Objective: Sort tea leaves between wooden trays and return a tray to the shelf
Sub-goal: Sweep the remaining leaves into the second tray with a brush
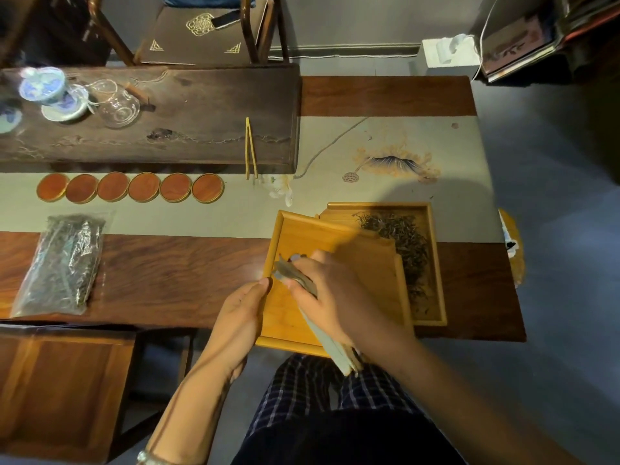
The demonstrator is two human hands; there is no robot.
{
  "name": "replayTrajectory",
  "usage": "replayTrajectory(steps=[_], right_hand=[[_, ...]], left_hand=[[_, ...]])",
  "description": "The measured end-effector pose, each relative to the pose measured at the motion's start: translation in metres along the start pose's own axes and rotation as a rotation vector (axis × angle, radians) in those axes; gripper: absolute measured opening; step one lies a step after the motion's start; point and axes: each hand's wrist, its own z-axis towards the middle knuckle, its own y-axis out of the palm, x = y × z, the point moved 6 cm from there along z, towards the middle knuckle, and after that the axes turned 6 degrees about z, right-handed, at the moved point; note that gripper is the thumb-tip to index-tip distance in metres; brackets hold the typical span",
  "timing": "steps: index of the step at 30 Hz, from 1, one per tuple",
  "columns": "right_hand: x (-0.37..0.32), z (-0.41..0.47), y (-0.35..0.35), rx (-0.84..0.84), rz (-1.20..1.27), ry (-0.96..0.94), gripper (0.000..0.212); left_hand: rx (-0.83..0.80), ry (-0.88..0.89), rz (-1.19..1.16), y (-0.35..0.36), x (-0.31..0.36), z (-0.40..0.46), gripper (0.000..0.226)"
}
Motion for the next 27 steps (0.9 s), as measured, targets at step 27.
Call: replayTrajectory(steps=[27], right_hand=[[0.011,0.011,0.0,-0.137,0.043,0.148,0.018]], left_hand=[[0.016,-0.067,0.022,-0.001,0.004,-0.008,0.04]])
